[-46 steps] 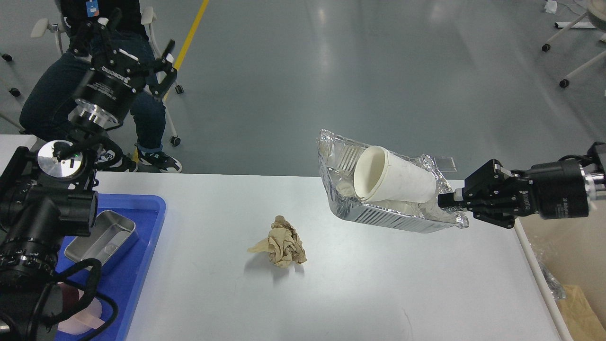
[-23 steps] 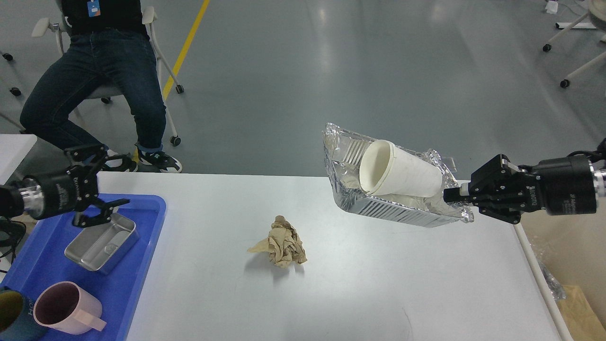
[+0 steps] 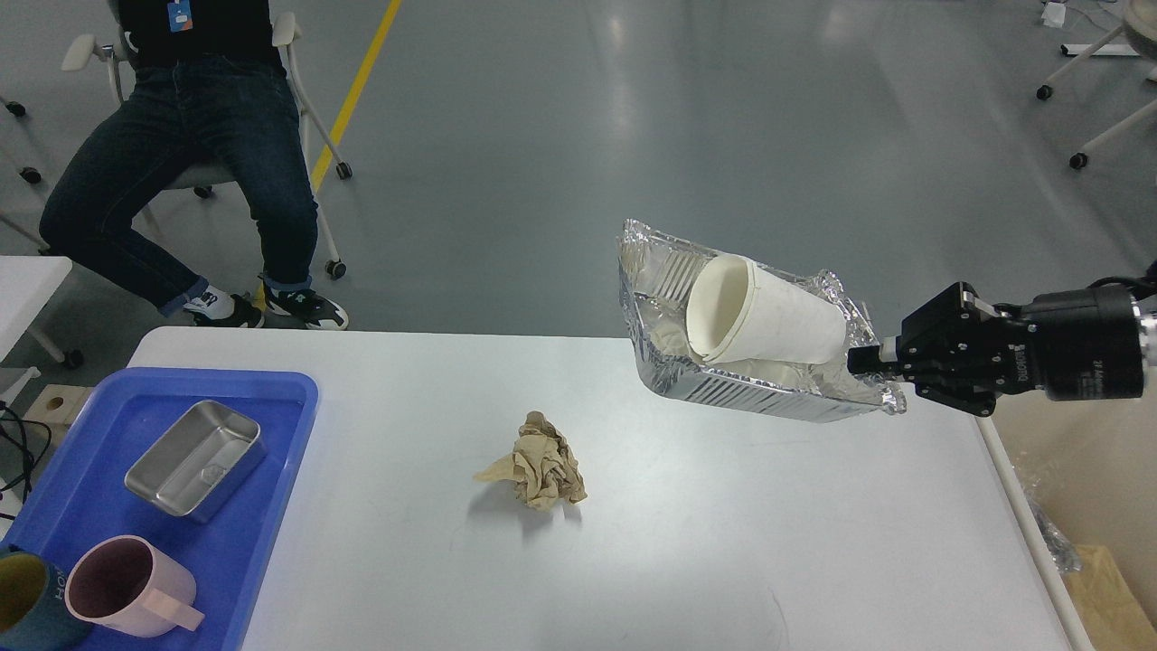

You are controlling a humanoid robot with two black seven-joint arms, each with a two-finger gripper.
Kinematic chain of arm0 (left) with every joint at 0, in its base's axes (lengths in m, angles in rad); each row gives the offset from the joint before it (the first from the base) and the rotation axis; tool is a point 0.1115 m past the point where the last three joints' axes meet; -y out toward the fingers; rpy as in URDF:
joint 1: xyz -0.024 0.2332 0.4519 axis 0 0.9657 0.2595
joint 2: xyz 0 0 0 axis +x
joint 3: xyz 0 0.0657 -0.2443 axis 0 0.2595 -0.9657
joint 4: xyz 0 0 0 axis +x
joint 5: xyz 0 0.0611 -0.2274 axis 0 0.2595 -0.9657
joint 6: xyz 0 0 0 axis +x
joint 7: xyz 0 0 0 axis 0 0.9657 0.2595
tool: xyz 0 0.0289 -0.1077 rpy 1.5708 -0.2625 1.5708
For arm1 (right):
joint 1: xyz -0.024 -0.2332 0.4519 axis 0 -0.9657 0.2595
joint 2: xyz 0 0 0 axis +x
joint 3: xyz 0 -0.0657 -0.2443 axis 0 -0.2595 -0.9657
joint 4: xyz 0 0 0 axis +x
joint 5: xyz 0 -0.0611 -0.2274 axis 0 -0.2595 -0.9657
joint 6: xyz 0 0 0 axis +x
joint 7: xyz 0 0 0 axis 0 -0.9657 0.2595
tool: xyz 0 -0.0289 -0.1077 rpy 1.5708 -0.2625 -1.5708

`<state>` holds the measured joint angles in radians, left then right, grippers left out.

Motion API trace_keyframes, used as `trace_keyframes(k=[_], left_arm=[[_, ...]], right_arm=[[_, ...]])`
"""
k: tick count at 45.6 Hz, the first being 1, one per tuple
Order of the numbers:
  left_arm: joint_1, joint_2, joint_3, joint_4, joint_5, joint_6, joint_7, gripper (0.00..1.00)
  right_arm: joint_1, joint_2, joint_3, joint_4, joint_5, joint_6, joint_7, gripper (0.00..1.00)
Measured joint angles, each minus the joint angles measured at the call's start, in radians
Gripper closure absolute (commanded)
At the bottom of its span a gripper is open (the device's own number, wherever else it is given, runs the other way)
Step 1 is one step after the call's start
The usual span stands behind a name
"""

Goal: Tidy desktop
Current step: 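Swing the left gripper down toward the crumpled beige cloth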

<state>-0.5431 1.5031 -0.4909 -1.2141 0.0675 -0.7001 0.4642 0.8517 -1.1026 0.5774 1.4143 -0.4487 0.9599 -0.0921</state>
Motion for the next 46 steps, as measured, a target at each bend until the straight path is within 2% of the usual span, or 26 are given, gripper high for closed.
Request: trace_keyframes(k=[3,7,27,35,46], left_arm=[[0.0,0.078,0.014,-0.029,0.017,-0.025,0.016,0.03],[0.0,0.112,0.017,-0.037,0.034,-0.045,0.021,0.03],[-0.055,0.093,-0.004,-0.043,0.053,-0.04,0.016,0.03],[-0.188,-0.015,-0.01,-0.032,0.145,-0.034,0.016,0.03],[-0.321,-0.271,-0.002,0.014,0.367,0.031,0.025,0.03]], right_arm=[[0.0,-0.001,0.002,0.0,0.0,0.0,0.0,1.0],[0.001,-0.001,0.009,0.0,-0.001,0.0,0.0,1.0],[0.0,-0.002,0.012,0.0,-0.001,0.0,0.0,1.0],[-0.002,-0.002,0.009,0.0,-0.001,0.0,0.0,1.0],[-0.005,-0.012,0.006,0.003,-0.001,0.0,0.0,1.0]])
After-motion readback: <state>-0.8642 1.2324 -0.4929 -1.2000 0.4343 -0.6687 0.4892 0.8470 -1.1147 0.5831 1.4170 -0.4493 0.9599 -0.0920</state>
